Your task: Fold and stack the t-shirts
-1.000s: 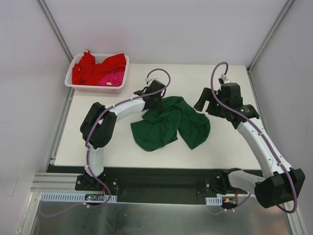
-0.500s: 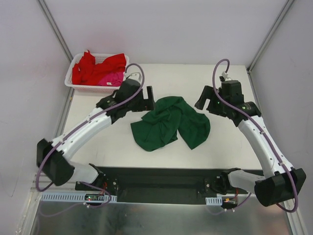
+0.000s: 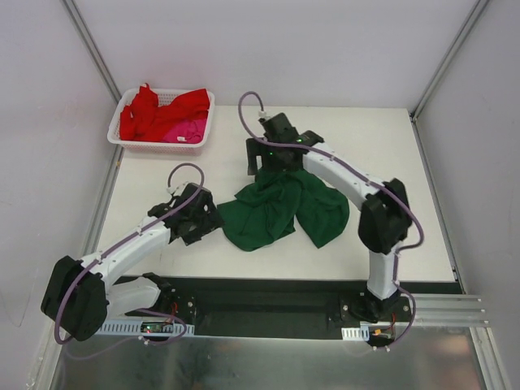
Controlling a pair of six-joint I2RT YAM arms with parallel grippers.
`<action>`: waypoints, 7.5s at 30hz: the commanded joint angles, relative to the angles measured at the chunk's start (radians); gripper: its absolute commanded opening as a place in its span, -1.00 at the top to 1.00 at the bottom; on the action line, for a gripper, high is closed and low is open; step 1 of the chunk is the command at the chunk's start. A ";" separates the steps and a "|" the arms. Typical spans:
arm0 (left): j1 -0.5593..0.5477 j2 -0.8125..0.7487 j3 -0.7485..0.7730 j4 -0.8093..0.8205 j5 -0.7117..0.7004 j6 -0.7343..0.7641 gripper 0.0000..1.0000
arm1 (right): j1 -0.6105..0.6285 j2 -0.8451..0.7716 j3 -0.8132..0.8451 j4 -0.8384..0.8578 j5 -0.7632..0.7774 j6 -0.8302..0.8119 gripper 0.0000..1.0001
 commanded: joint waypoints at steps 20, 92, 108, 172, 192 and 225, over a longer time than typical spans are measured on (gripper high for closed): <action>0.048 0.266 0.121 0.207 -0.029 -0.070 -0.17 | -0.080 0.112 0.255 -0.070 0.121 0.020 0.98; 0.393 -0.128 0.572 0.080 -0.188 0.489 1.00 | -0.361 -0.425 0.177 0.013 -0.109 -0.047 0.98; 0.392 -0.201 0.233 -0.129 0.019 0.333 1.00 | -0.356 -0.645 -0.304 -0.266 -0.152 0.119 0.98; 0.755 -0.152 -0.129 0.112 0.100 0.117 1.00 | -0.394 -0.435 -0.371 -0.371 -0.092 0.024 0.98; 0.816 -0.189 0.151 -0.173 -0.175 0.027 1.00 | -0.272 -0.199 -0.165 -0.124 -0.190 0.131 0.98; 0.823 -0.158 0.068 -0.091 -0.092 0.088 1.00 | -0.526 -0.561 -0.699 -0.199 -0.079 0.144 0.05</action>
